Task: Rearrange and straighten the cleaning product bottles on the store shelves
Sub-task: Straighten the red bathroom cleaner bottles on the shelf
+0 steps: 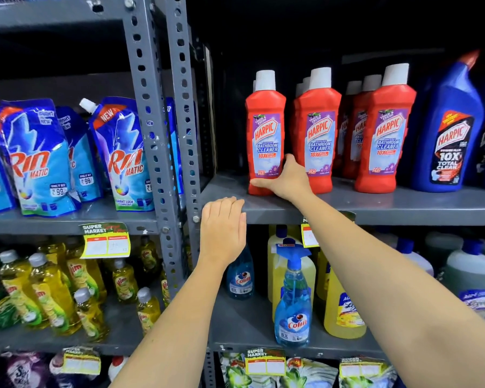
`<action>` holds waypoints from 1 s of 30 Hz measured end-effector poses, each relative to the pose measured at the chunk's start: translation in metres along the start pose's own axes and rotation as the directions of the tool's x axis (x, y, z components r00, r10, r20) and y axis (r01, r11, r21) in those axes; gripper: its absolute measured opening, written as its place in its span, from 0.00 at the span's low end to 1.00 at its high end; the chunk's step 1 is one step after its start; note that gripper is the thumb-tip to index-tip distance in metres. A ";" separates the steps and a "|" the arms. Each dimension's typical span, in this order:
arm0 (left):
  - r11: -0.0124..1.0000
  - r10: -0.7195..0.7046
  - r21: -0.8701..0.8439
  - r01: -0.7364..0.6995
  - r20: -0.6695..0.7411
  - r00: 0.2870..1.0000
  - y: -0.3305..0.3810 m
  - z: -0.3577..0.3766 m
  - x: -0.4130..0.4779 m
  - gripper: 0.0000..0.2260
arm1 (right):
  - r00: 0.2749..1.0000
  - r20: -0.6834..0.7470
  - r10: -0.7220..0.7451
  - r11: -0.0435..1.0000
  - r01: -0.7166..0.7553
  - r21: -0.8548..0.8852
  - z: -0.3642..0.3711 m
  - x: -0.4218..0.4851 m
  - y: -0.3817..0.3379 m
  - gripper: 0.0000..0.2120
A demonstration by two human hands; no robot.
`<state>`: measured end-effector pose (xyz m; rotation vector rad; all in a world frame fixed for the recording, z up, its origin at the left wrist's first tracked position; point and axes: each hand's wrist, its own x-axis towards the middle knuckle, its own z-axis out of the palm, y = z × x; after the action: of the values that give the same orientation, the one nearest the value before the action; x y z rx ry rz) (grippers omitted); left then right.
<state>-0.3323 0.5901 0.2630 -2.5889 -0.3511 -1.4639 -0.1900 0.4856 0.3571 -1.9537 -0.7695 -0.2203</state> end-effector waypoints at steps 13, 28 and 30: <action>1.000 0.011 0.005 -0.011 -0.017 1.000 -0.002 0.003 0.001 0.16 | 0.995 -0.088 -0.055 0.997 0.050 -0.057 0.017 -0.002 -0.003 0.43; 0.999 0.026 0.020 -0.026 -0.013 1.000 -0.003 0.000 0.000 0.16 | 1.000 -0.023 0.012 0.999 -0.012 -0.036 0.014 -0.007 -0.006 0.48; 0.999 0.043 0.015 -0.043 -0.012 0.999 -0.002 -0.003 0.000 0.17 | 0.999 -0.044 0.008 0.997 -0.011 -0.075 0.011 -0.016 -0.010 0.50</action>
<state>-0.3351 0.5912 0.2641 -2.5586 -0.3011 -1.4569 -0.2100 0.4912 0.3517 -2.0169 -0.7326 -0.2889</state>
